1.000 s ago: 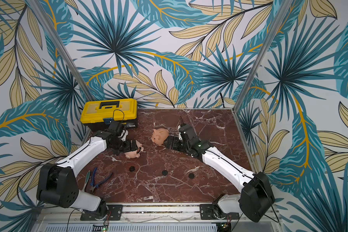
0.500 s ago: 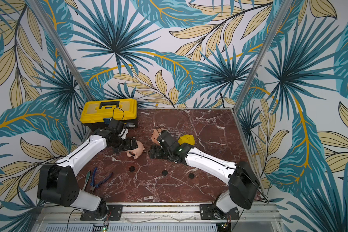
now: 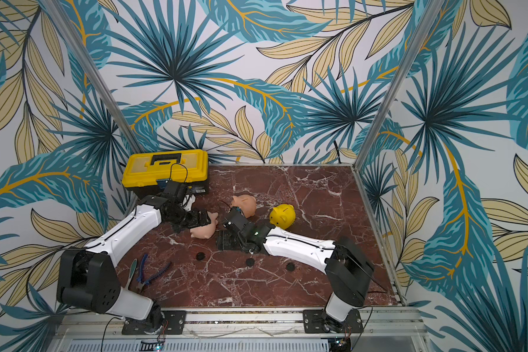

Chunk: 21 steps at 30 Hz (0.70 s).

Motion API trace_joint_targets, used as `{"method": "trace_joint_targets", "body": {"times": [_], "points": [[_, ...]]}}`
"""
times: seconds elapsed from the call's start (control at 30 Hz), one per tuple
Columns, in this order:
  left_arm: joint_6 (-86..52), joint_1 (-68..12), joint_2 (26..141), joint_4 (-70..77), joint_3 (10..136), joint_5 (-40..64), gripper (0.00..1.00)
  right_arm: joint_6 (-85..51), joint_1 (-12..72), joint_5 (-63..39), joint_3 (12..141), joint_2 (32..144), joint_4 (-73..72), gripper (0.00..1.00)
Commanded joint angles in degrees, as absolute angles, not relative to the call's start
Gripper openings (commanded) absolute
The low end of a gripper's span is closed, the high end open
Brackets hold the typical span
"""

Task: Close piggy banks
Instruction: Adjust the piggy bank at the center of the board.

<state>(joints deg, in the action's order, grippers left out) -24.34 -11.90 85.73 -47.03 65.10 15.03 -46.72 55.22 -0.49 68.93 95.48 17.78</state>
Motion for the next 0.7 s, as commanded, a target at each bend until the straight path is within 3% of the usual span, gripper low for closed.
{"method": "trace_joint_targets", "body": {"times": [0.0, 0.67], "points": [[-26.1, -11.8, 86.2, -44.0, 63.7, 17.8, 0.96, -47.0, 55.3, 1.0, 67.4, 93.8, 17.0, 0.74], [-34.0, -18.6, 80.7, -43.1, 57.3, 19.2, 0.96, -47.2, 55.2, 3.6, 65.7, 90.0, 19.1, 0.75]]}}
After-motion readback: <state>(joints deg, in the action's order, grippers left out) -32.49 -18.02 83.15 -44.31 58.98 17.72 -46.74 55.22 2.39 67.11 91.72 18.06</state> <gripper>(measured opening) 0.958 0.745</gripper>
